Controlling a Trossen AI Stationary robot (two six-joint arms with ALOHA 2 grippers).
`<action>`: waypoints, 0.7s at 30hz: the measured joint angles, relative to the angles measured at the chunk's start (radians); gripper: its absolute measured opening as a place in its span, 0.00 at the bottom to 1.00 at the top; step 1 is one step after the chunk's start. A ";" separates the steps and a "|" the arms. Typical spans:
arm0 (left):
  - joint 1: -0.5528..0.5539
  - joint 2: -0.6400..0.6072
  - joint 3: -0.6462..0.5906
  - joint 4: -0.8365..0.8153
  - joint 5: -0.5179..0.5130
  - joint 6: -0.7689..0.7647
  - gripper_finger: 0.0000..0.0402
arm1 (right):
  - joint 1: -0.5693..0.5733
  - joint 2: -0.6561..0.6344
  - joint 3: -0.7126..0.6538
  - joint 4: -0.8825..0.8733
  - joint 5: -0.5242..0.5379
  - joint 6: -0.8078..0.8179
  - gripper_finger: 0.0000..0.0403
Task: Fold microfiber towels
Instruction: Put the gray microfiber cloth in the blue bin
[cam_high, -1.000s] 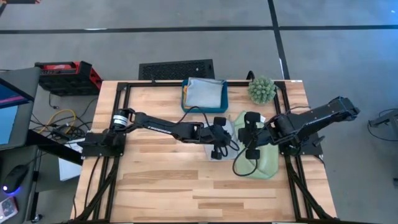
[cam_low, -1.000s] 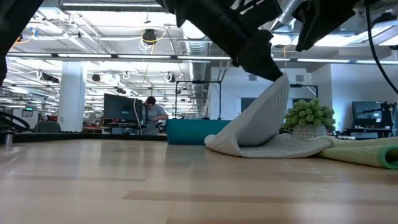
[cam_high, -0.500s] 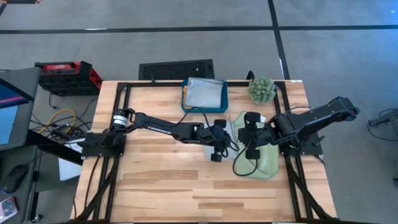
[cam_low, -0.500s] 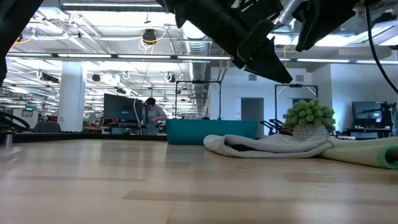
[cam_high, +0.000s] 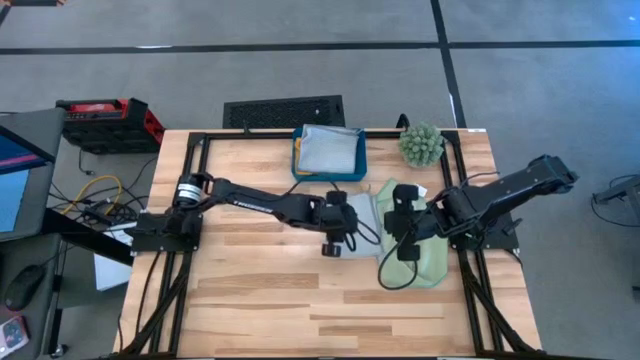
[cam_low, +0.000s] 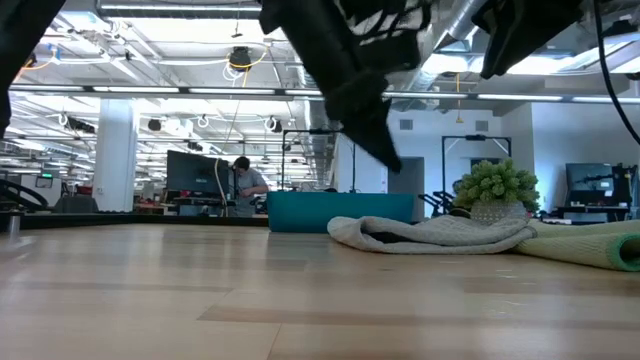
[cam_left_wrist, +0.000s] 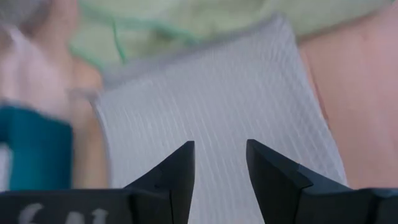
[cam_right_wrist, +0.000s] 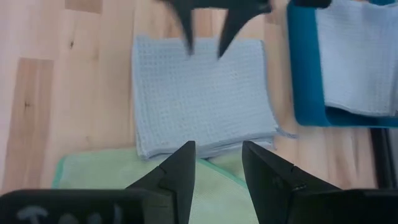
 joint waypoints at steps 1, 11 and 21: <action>0.012 0.000 0.000 -0.036 0.023 -0.028 0.34 | 0.003 0.003 -0.006 0.011 0.000 0.004 0.38; 0.083 0.000 -0.001 -0.190 0.089 -0.009 0.34 | 0.049 0.005 -0.215 0.320 -0.106 -0.044 0.38; 0.128 0.000 -0.107 -0.075 0.041 0.047 0.34 | 0.043 0.010 -0.384 0.691 -0.108 -0.052 0.38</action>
